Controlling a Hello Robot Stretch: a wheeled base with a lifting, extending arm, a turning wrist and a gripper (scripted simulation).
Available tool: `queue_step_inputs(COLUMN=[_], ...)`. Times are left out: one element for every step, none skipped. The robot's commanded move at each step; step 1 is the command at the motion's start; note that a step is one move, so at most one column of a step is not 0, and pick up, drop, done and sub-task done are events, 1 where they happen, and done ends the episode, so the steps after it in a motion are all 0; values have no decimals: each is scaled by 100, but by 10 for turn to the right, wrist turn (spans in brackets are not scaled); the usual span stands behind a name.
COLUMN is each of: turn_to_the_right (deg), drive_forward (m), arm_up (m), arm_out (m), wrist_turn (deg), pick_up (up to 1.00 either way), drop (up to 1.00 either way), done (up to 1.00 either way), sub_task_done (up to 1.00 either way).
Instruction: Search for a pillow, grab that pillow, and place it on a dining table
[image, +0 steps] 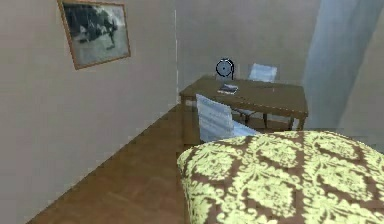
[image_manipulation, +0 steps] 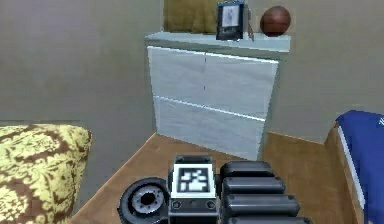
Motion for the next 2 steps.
queue_step_inputs(turn_to_the_right=[30, 0], drive_forward=[0, 70], arm_up=[0, 0], arm_out=[0, 0], wrist_turn=[0, 0], pick_up=[0, 0], drop=[0, 0], done=[0, 0], sub_task_done=[0, 0])
